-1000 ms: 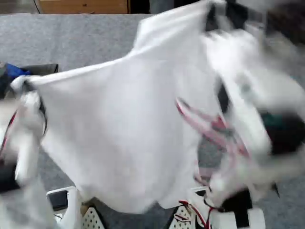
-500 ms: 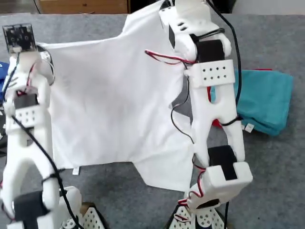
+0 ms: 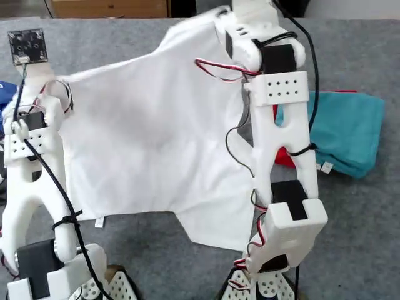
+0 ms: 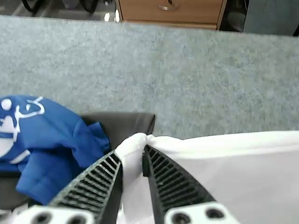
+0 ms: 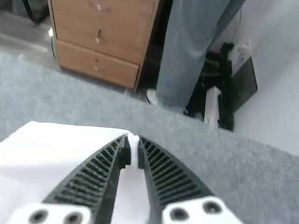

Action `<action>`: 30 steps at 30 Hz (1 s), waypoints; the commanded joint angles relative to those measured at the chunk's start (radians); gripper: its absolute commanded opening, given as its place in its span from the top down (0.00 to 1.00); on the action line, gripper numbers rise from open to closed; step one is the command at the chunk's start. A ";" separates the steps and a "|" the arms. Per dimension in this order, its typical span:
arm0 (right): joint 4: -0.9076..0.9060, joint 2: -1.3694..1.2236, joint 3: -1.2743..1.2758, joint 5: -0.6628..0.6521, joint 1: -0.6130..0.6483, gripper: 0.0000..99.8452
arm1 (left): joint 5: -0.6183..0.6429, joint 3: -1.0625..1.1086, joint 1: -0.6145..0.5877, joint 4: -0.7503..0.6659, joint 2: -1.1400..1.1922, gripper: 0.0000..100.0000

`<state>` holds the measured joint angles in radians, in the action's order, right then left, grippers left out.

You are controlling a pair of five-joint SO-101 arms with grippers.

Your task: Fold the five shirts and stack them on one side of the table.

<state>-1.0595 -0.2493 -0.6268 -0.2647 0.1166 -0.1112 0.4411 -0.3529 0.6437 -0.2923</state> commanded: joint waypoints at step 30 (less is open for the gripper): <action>-0.402 0.736 1.030 -0.456 -0.158 0.99 | -0.221 0.794 -0.099 0.221 -0.755 0.97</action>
<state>-1.4553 0.3076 0.2831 -0.6805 -0.0092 -0.3000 1.2375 -0.4173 0.8109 -0.9981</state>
